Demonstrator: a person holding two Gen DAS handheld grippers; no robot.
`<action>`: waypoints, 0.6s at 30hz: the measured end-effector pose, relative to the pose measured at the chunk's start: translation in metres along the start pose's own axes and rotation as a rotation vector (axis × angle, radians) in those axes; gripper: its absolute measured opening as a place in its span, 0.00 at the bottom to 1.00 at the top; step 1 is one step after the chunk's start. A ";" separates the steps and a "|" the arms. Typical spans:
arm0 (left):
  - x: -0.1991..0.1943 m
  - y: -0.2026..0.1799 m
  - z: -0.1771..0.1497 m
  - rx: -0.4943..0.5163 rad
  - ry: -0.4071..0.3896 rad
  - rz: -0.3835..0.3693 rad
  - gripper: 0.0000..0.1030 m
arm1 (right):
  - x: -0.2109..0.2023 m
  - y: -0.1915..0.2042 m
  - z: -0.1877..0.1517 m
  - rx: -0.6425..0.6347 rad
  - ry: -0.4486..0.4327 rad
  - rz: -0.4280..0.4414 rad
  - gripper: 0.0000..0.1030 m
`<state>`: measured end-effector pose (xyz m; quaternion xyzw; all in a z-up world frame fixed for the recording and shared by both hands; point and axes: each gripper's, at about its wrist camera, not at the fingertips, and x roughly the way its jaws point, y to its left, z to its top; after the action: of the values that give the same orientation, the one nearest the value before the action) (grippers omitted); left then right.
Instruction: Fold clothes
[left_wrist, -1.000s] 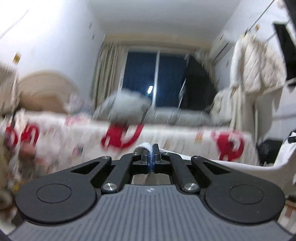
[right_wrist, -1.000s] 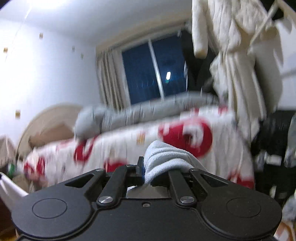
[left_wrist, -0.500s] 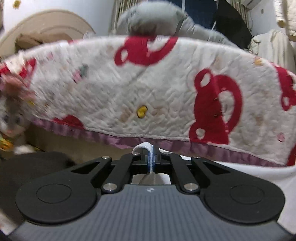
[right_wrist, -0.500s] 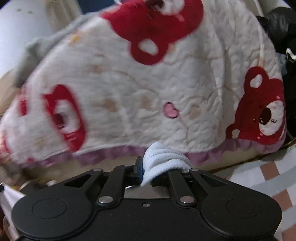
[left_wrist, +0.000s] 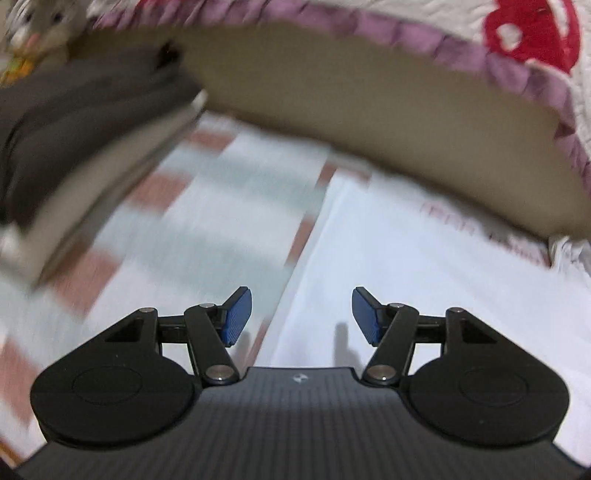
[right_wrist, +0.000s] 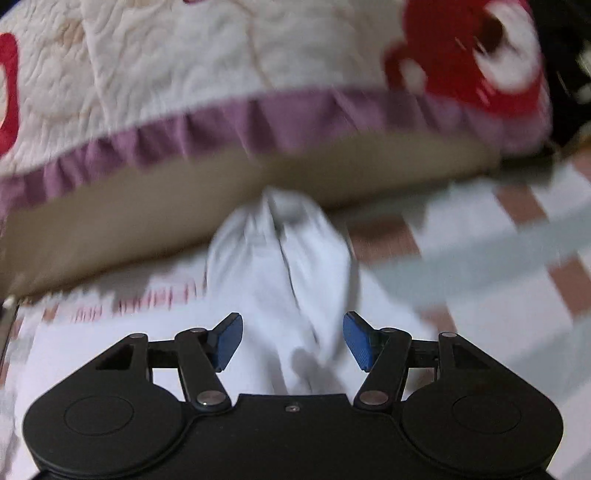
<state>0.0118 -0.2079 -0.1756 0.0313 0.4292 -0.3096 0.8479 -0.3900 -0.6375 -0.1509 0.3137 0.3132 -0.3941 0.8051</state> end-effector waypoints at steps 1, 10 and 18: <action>-0.002 0.004 -0.002 -0.028 0.017 0.002 0.58 | -0.002 -0.006 -0.013 0.002 0.031 -0.024 0.64; -0.011 -0.022 -0.006 -0.012 0.023 -0.028 0.58 | -0.029 -0.038 -0.046 0.274 0.080 0.076 0.64; -0.060 -0.061 -0.042 0.181 0.029 -0.148 0.61 | -0.081 0.036 -0.078 -0.019 0.074 0.205 0.64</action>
<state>-0.0780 -0.2140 -0.1445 0.0802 0.4128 -0.4083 0.8102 -0.4201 -0.5260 -0.1281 0.3510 0.3125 -0.2947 0.8320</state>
